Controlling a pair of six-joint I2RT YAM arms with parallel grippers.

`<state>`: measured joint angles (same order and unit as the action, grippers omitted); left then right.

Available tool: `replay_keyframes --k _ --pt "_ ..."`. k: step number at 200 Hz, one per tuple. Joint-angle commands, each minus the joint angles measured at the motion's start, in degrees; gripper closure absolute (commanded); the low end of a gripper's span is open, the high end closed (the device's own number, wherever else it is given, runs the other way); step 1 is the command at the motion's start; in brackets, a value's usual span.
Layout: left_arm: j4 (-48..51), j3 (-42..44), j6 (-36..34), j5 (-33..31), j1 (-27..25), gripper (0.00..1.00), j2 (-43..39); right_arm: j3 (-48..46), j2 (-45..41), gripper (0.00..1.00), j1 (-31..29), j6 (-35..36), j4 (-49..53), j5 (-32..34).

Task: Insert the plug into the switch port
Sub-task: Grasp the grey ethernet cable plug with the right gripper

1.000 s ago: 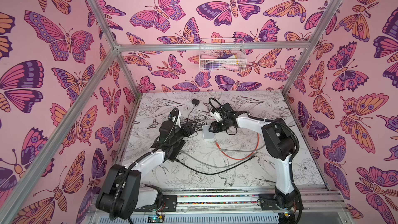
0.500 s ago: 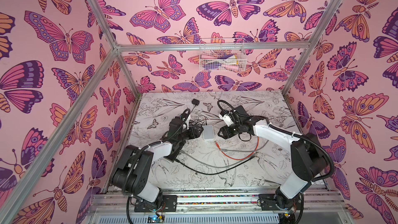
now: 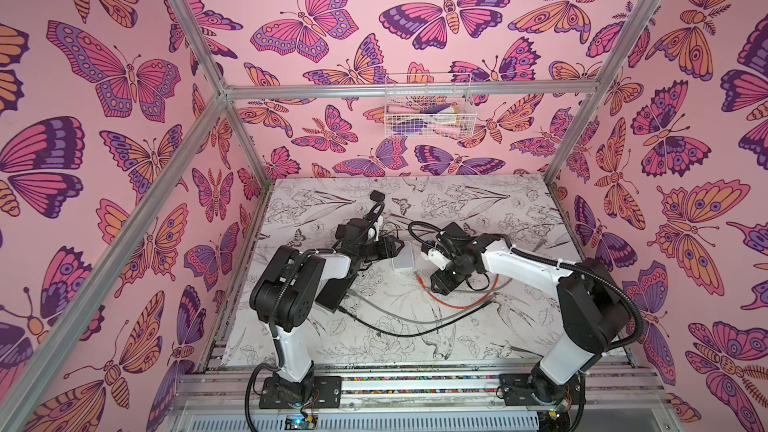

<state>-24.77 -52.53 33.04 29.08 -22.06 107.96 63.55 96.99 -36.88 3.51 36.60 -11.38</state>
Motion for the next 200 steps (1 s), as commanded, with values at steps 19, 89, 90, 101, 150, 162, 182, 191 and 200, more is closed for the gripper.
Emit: replay_keyframes --k 19,89,90,101,150,162,182,191,200 --pt "1.7 -5.6 -1.3 2.4 -0.6 0.32 3.9 -0.4 2.5 0.43 -1.2 3.1 2.2 2.1" --pt "2.6 -8.4 -1.7 3.9 -0.5 0.32 2.5 0.5 6.9 0.53 -1.2 3.4 1.5 5.2" --pt "2.5 -8.2 -1.7 3.8 -0.4 0.32 2.3 0.5 7.0 0.54 -1.1 3.4 1.5 5.2" --pt "2.5 -6.9 -1.9 3.1 -0.1 0.32 0.1 0.7 7.5 0.59 -1.1 3.5 1.5 4.7" --pt "6.1 0.8 -4.8 -0.1 1.4 0.32 -16.8 0.1 3.6 0.94 -1.3 2.7 -0.7 10.4" --pt "7.5 2.1 -5.6 -0.5 1.4 0.32 -20.7 -0.4 0.6 0.99 -1.6 2.8 -2.0 12.9" --pt "9.4 4.1 -6.2 -1.0 1.4 0.31 -26.4 -1.2 -5.1 1.00 -1.8 3.5 -3.7 16.4" --pt "10.1 4.8 -6.4 -1.1 1.4 0.31 -28.4 -1.3 -7.4 1.00 -1.8 3.8 -4.0 18.2" --pt "10.0 5.5 -6.3 -0.7 1.3 0.31 -30.2 -1.3 -10.4 1.00 -1.9 4.4 -4.3 20.4"
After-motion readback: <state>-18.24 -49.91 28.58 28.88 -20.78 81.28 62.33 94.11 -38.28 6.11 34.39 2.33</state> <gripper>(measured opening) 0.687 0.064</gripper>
